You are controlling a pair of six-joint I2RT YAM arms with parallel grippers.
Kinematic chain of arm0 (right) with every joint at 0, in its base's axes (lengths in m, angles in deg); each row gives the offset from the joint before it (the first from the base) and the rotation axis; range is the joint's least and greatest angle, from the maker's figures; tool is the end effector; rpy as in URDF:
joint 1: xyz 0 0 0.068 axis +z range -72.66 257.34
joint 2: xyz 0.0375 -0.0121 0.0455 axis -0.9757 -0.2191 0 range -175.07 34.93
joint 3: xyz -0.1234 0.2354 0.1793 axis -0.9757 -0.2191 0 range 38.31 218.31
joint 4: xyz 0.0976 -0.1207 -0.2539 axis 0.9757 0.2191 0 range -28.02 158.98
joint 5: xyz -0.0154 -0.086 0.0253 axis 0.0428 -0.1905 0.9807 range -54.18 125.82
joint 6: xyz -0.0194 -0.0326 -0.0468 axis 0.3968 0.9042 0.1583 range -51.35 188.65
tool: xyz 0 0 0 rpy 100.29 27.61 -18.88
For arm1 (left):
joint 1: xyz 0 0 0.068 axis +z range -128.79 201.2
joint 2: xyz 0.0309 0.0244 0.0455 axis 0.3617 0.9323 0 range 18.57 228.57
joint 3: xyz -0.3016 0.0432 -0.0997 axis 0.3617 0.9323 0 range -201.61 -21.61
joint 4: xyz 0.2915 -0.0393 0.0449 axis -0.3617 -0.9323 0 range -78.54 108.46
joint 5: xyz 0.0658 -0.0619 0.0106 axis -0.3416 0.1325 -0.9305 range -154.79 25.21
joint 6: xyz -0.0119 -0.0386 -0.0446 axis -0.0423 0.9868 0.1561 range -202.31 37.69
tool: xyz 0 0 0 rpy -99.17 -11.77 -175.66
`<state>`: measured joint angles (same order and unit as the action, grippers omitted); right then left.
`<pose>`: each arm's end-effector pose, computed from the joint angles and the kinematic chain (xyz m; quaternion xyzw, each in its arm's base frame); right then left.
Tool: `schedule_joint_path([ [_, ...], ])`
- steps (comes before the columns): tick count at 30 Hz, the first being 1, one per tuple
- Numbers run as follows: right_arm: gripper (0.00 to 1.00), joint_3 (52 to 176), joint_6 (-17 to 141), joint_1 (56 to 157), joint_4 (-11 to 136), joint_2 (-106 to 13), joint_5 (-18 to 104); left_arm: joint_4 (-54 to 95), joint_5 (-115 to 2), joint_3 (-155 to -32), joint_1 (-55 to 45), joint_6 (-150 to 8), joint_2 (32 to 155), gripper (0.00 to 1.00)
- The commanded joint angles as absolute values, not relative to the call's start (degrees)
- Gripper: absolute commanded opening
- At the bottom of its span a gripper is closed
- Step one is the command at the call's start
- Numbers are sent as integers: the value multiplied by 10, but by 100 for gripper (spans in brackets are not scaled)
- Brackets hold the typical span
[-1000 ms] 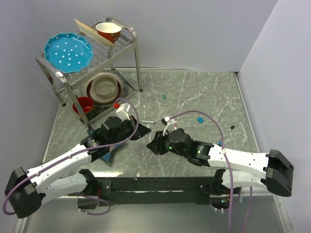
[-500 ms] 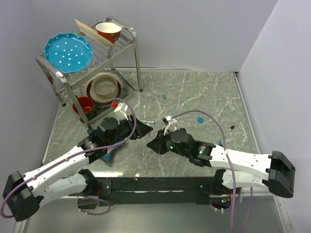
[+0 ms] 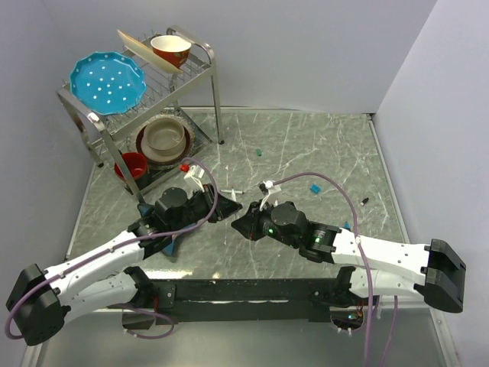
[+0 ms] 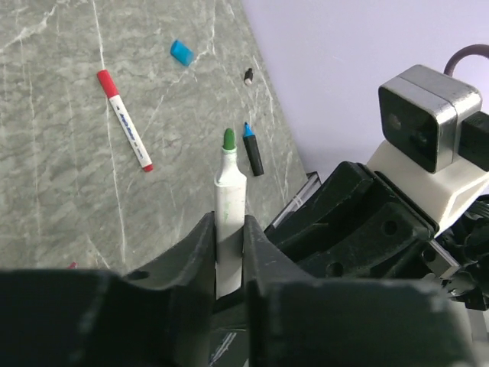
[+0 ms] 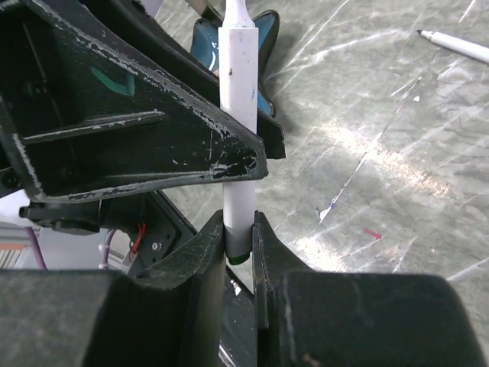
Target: Insert the pens into the pen caps
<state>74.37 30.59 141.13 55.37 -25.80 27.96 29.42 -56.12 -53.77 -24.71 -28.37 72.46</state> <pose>0.1211 0.2322 0.2864 -0.1405 0.7961 0.4200 0.4124 0.1599 -0.1747 0.2954 -0.0057 0.7696 -0.5241 0.3648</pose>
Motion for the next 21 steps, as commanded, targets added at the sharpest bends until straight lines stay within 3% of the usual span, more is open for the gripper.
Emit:
schedule_joint_path([
  [1,0,753,295,1414,517,-236,239,351,-538,-525,-248,-269,729,11],
  [3,1,756,295,1414,517,-239,240,348,-534,-526,-248,-269,732,1],
  [4,14,764,297,1414,521,-245,247,343,-534,-530,-248,-272,733,1],
  [7,38,783,319,1414,558,-252,254,286,-555,-557,-248,-297,724,1],
  [10,50,793,341,1410,603,-246,234,187,-625,-606,-248,-338,706,1],
  [14,54,814,373,1363,664,-243,214,99,-673,-662,-248,-384,695,1],
  [17,54,839,396,1262,680,-268,253,58,-690,-666,-248,-402,671,1],
  [21,54,935,453,1184,741,-369,240,21,-683,-663,-248,-445,627,1],
])
